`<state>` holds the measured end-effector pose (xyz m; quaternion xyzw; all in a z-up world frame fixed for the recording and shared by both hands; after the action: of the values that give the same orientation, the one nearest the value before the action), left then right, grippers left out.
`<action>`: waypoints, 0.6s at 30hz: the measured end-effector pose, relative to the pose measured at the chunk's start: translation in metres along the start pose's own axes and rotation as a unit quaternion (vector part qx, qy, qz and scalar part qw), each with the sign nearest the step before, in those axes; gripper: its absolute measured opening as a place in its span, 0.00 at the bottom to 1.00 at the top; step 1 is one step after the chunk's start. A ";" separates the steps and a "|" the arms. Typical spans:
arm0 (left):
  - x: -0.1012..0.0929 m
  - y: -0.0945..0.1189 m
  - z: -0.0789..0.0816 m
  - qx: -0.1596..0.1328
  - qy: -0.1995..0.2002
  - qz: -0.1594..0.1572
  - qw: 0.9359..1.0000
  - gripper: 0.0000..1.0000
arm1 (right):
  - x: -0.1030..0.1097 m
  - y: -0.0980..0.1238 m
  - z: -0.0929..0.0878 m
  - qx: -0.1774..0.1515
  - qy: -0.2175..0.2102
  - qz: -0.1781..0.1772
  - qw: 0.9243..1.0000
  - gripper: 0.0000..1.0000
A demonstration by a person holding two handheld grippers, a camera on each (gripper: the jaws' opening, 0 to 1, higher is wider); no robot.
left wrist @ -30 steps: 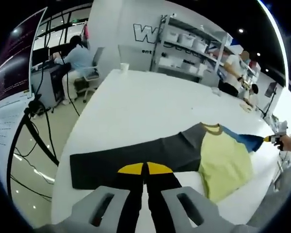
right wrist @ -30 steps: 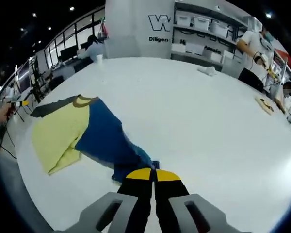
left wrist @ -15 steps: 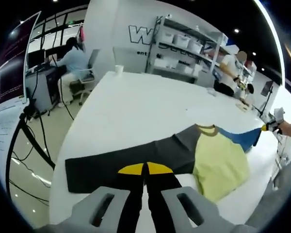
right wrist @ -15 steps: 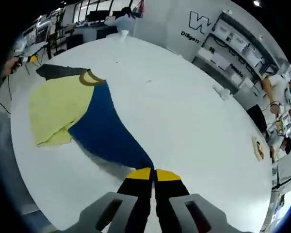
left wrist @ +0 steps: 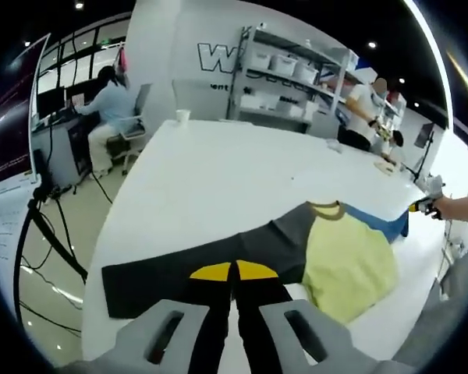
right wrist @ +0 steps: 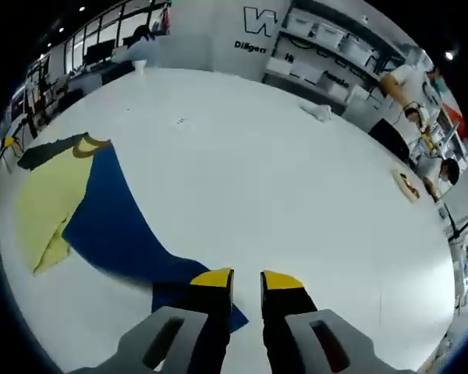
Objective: Fold the garment on the visible template until the final outline fits inside the template.
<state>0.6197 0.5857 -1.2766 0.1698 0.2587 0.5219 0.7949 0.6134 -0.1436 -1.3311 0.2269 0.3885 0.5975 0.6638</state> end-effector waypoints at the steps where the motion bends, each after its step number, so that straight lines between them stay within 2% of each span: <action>1: -0.001 -0.001 0.000 0.000 -0.001 -0.001 1.000 0.00 | -0.002 0.000 -0.006 0.003 -0.007 0.006 1.000 0.08; 4: -0.006 -0.003 0.001 0.001 -0.002 -0.003 1.000 0.00 | -0.003 -0.002 -0.025 0.020 -0.020 0.026 0.999 0.09; 6: -0.007 -0.005 0.000 0.002 -0.002 -0.004 1.000 0.00 | -0.002 -0.004 -0.031 0.023 -0.027 0.033 0.999 0.10; 7: -0.009 -0.006 -0.001 0.004 -0.002 -0.005 1.000 0.00 | 0.003 -0.006 -0.036 0.029 -0.038 0.047 0.998 0.11; 9: -0.011 -0.007 -0.001 0.006 -0.003 -0.005 1.000 0.00 | 0.004 -0.009 -0.045 0.046 -0.029 0.045 0.997 0.14; 16: -0.015 -0.007 0.001 0.007 -0.008 -0.006 1.000 0.00 | 0.019 -0.011 -0.055 0.051 -0.045 0.056 0.996 0.22; 18: -0.014 -0.006 0.001 0.008 -0.009 -0.005 1.000 0.00 | 0.024 -0.010 -0.055 0.050 -0.054 0.059 0.996 0.21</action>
<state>0.6204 0.5706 -1.2763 0.1791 0.2567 0.5145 0.7983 0.5761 -0.1316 -1.3776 0.3143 0.3669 0.6027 0.6351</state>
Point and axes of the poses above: the point that each gripper's makers call its tool centre point, and the gripper's own axes: y roughly backward along the fingers, x roughly to its left, z roughly out of its top, the point moved 7 cm from there along y, roughly backward along the fingers, and after that the axes turned 6 degrees about -z, right-handed, at the moved point
